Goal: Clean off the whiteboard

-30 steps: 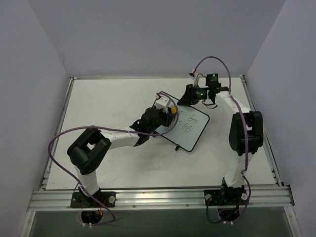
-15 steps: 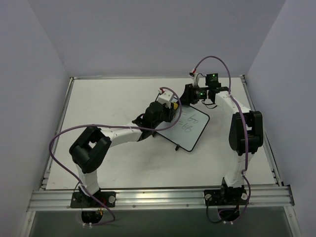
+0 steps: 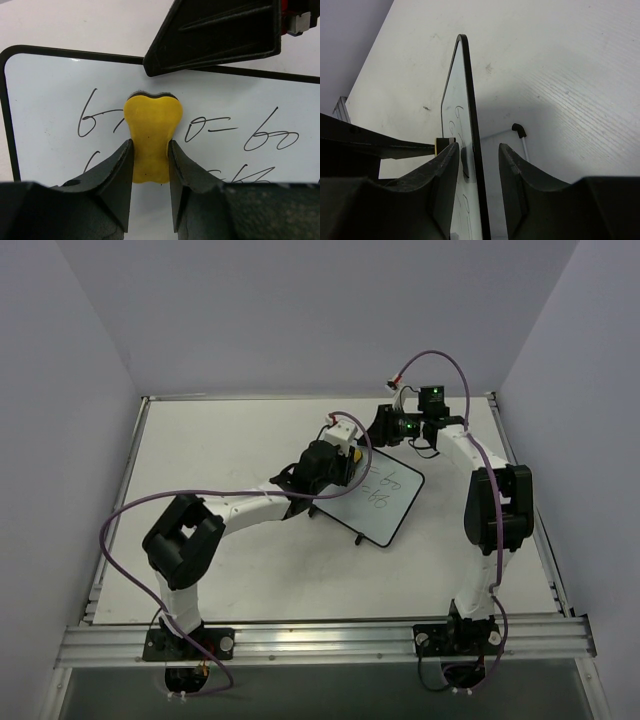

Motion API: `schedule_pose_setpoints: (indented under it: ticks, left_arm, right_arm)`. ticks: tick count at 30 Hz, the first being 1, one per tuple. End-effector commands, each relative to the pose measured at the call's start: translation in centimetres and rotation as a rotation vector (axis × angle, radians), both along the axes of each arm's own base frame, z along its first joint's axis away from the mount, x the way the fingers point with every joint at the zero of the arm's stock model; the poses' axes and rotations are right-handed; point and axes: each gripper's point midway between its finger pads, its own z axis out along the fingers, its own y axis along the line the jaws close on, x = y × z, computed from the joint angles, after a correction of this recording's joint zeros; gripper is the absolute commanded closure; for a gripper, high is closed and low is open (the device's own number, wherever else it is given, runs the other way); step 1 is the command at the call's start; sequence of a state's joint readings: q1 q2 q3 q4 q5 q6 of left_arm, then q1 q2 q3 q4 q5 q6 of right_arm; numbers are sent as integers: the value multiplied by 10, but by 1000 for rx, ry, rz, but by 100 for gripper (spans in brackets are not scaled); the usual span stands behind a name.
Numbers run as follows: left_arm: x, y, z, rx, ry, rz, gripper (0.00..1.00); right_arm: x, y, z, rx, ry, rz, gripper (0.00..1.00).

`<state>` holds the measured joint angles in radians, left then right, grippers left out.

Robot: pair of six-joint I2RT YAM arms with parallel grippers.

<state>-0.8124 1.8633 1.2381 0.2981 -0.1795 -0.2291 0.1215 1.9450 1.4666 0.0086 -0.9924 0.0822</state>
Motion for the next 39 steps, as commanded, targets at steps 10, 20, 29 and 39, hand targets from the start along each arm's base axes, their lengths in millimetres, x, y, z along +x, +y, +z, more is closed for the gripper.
schedule_pose_setpoints:
  ticks: [10,20,29,39]
  left_arm:
    - [9,-12,17,-41,18,-15,98]
    - [8,-14,14,-45,44,-32,98]
    - [10,-14,12,-59,65,-47,98]
    - [9,-16,12,-73,81,-67,98]
  right_arm:
    - [-3,-2,20,24,-50,17,74]
    - [-6,0,15,23,-41,32,78]
    - [-9,3,13,17,-41,45,82]
    - [-9,6,14,-1,-71,56,93]
